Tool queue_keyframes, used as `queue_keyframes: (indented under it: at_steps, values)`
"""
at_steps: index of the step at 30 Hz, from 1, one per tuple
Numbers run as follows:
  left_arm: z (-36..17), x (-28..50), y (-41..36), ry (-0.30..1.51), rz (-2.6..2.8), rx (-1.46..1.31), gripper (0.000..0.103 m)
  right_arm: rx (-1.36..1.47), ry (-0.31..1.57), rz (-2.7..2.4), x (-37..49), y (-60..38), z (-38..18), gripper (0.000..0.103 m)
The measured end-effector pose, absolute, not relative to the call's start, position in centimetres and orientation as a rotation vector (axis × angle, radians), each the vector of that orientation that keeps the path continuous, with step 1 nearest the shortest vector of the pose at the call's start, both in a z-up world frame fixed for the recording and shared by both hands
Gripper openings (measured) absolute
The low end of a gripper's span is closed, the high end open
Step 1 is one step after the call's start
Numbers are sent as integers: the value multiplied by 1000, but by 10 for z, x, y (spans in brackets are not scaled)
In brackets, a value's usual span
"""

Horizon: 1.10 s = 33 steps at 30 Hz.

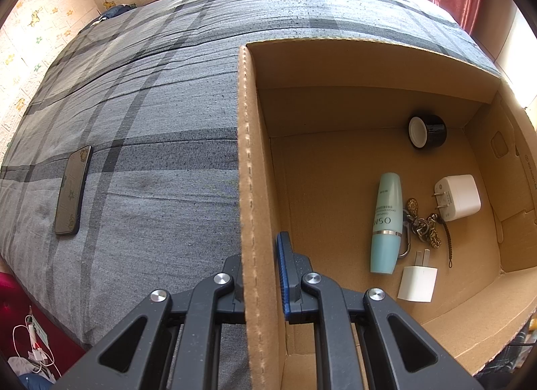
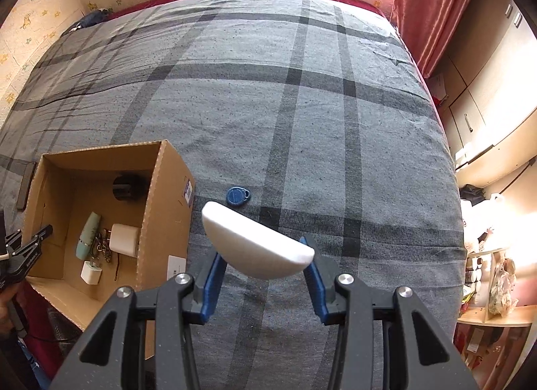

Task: Organize rigid objects
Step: 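Lift and carry the white remote over the box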

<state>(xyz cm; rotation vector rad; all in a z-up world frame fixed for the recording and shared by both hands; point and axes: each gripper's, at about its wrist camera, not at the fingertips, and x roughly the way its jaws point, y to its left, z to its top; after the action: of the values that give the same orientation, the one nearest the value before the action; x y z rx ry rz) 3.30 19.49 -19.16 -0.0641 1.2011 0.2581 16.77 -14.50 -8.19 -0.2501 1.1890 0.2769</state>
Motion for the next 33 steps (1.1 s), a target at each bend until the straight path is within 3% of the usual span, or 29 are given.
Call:
queue_keyframes:
  at_steps: [15,33]
  values:
    - [-192,33,195,1201,259,-66,13,-368,1094,464,135,-62,-26,47]
    - [-192,34,194,1201,258,-67,13,-454,1165,657,100,32,-71,47]
